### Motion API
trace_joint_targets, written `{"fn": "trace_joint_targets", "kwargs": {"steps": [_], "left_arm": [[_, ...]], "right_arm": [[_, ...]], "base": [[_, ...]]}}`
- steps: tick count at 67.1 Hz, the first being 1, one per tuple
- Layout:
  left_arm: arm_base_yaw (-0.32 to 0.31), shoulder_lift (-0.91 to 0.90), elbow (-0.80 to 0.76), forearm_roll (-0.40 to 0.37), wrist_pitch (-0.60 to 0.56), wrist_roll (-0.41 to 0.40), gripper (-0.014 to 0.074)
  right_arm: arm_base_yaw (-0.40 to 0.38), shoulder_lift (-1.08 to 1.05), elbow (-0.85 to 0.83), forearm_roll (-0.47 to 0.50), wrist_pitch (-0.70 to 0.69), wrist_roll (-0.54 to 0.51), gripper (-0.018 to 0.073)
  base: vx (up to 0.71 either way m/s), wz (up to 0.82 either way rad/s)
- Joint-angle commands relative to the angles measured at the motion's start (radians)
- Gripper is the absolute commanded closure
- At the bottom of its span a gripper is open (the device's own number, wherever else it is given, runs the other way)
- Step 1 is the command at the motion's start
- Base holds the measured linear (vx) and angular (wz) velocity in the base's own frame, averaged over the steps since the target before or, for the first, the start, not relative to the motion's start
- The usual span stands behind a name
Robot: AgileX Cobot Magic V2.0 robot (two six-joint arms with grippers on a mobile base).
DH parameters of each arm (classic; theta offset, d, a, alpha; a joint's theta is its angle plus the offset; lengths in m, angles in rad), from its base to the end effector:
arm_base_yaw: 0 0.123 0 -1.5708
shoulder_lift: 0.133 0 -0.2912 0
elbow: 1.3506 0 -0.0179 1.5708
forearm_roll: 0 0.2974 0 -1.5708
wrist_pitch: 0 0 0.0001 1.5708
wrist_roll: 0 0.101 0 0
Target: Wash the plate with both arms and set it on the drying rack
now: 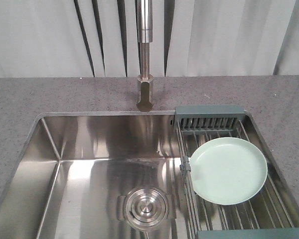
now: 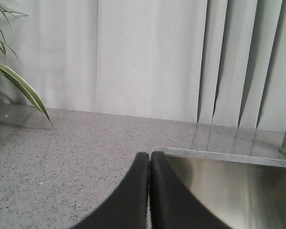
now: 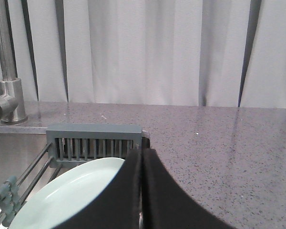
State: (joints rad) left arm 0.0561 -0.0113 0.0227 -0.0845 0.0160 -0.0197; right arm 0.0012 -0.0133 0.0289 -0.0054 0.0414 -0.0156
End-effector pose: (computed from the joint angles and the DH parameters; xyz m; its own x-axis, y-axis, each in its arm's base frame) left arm 0.1068 0.0059 0.2047 0.0651 -0.1005 -0.9928 -0.0482 0.9934 -0.1037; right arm 0.1072 0.0001 0.1999 0.0302 -0.0210 -0.9993 -0.0003 0.9998 -0.0210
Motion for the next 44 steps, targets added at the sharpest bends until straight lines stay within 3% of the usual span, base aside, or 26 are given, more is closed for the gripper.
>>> {"fn": "trace_joint_targets", "kwargs": {"steps": [1,44], "left_arm": [[0.0,-0.015,-0.021,-0.004,-0.077,-0.008,0.0603],[0.0,-0.015,-0.021,-0.004,-0.077,-0.008,0.0603]], "right_arm": [[-0.006,-0.003,0.002,-0.01,-0.069,-0.003,0.0567],[-0.006,-0.003,0.001,-0.01,-0.068,-0.003,0.0567]], "base": [[0.0,0.0],[0.0,0.0]]}}
